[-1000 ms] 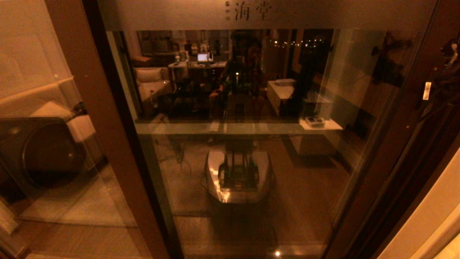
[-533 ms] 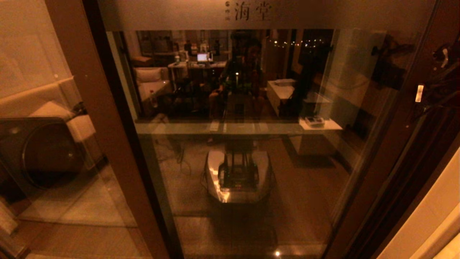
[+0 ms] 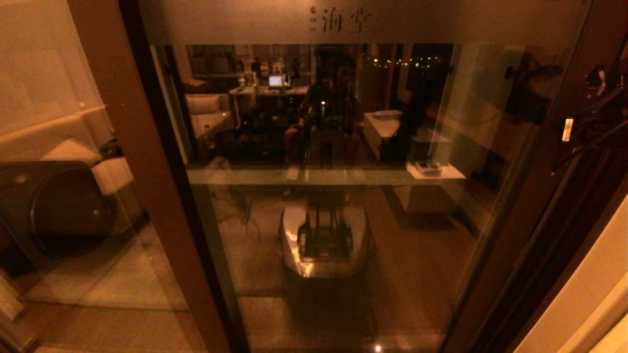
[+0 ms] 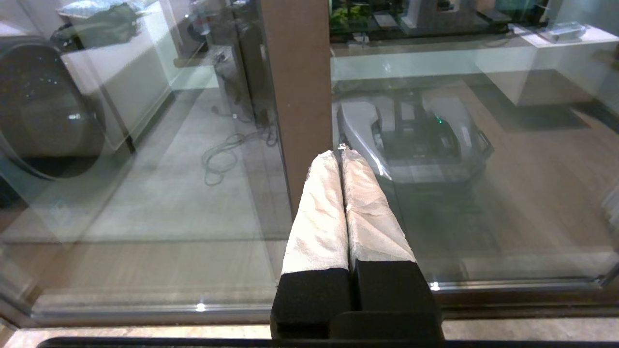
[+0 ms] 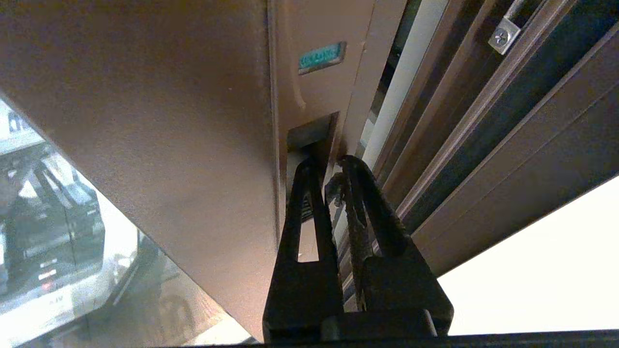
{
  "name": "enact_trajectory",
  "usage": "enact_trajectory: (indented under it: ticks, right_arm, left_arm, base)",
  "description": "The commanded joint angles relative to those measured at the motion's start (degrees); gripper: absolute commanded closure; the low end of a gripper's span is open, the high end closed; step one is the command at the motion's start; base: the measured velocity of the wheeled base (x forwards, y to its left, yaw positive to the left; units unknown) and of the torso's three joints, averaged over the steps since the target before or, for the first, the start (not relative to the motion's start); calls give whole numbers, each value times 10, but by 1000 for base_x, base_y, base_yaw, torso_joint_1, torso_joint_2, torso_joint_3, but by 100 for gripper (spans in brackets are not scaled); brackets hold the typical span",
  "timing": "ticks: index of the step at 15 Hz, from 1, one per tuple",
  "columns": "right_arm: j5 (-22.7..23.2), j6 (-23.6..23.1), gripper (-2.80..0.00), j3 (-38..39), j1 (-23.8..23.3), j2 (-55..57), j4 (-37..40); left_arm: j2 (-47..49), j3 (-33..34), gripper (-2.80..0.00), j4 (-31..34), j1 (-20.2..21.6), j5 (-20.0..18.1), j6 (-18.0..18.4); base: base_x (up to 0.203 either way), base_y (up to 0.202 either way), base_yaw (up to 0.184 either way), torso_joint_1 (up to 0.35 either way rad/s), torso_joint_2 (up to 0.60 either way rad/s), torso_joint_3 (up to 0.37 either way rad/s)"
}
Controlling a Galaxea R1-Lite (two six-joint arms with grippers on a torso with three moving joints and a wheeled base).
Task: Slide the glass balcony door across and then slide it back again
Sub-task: Close the slid door
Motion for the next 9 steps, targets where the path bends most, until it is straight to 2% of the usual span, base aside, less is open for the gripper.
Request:
enact_trajectory:
  ticks: [1, 9]
  right_arm:
    - [-2, -1, 0, -1, -5, 6, -6]
    - [0, -2, 0, -11, -32, 10, -12]
  left_arm:
    - [0, 0, 0, 0, 0, 0, 0]
    - [0, 0, 0, 0, 0, 0, 0]
  base:
    - [0, 0, 0, 0, 0, 0]
    - [0, 0, 0, 0, 0, 0]
